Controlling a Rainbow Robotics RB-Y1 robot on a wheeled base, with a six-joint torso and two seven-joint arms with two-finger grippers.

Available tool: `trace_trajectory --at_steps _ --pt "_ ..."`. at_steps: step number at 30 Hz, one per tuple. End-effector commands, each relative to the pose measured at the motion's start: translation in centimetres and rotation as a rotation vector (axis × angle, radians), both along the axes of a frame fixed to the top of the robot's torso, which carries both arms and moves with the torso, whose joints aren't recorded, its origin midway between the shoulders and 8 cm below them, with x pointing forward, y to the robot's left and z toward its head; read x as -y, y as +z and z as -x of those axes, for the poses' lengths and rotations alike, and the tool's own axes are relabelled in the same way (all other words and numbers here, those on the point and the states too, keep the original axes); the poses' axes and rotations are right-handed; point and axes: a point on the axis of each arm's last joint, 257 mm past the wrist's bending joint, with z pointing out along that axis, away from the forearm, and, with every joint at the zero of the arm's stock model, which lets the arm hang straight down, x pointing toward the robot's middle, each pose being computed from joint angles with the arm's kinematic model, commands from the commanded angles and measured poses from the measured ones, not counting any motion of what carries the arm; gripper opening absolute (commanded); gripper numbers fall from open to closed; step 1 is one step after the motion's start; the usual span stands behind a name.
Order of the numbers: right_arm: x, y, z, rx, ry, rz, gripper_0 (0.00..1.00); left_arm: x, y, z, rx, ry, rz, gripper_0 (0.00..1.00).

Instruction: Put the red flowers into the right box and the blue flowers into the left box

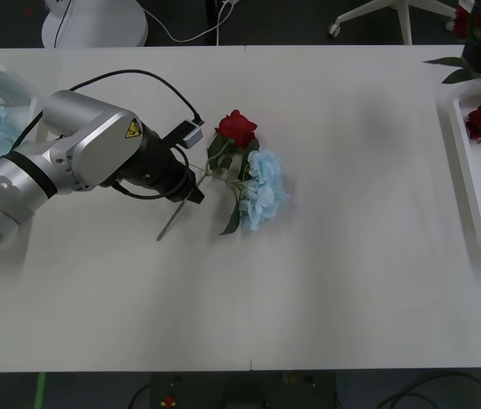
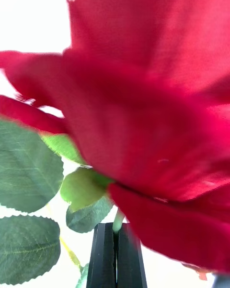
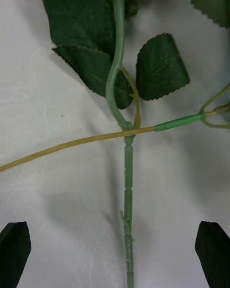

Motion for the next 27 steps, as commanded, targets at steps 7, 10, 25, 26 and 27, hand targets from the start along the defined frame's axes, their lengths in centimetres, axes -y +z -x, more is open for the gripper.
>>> trace_trajectory --at_steps 7,10,25,26,27 --pt "12.3 4.5 -0.2 0.105 -0.138 0.176 0.00 0.1 -2.5 0.8 -0.021 -0.001 -0.050 0.98" --pt "14.0 3.9 -0.3 0.117 -0.145 0.201 0.00 0.0 -2.9 1.0 -0.018 -0.021 -0.075 0.85" --pt "15.9 -4.4 0.2 0.024 -0.135 0.301 0.00 0.7 -3.0 0.5 0.023 -0.063 -0.107 0.00" --pt "15.8 -4.9 0.2 0.020 -0.130 0.311 0.00 0.7 -2.9 0.4 0.028 -0.061 -0.102 0.00" --pt "15.6 -5.3 0.1 0.018 -0.127 0.309 0.00 0.9 -2.6 0.2 0.033 -0.060 -0.096 0.00"
